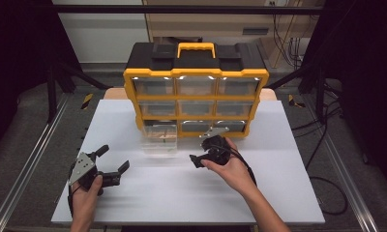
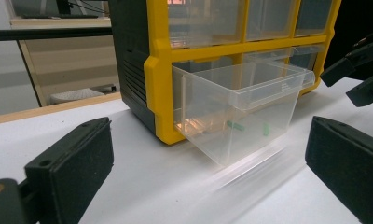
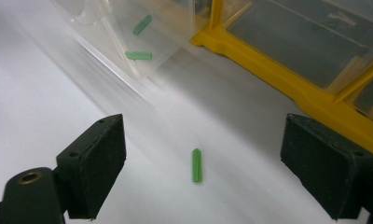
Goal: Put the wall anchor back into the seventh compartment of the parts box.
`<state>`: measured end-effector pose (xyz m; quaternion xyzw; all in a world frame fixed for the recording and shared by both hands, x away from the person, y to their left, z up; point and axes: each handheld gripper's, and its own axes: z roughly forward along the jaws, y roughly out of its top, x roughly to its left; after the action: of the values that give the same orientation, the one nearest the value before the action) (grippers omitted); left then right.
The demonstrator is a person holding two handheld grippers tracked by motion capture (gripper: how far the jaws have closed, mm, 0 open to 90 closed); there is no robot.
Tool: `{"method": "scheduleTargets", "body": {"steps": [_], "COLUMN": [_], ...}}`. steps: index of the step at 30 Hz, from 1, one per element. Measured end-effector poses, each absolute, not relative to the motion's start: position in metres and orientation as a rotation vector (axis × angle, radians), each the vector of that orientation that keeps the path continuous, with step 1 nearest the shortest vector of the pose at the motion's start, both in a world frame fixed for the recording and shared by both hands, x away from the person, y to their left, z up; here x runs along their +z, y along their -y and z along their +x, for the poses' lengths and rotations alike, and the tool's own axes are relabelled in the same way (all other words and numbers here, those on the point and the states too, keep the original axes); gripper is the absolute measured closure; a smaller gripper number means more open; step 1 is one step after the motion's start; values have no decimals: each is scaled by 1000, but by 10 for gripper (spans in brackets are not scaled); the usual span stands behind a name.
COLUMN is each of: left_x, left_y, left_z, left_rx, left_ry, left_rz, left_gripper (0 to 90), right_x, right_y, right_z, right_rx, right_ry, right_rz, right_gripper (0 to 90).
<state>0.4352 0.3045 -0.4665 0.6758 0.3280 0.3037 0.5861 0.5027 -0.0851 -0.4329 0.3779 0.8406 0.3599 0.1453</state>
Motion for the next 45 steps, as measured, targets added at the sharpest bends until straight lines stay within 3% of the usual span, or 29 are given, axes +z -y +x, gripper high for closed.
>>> {"method": "scheduleTargets", "body": {"steps": [45], "left_x": [-467], "left_y": [-305], "left_z": [436], "left_rx": [708], "left_ry": [-768], "left_rz": [1572], "left_gripper": [10], "right_x": [-470], "right_y": [75], "right_z": [515], "right_rx": [869], "right_ry": [-2553], "right_rz": [1127], "right_gripper": [794]}}
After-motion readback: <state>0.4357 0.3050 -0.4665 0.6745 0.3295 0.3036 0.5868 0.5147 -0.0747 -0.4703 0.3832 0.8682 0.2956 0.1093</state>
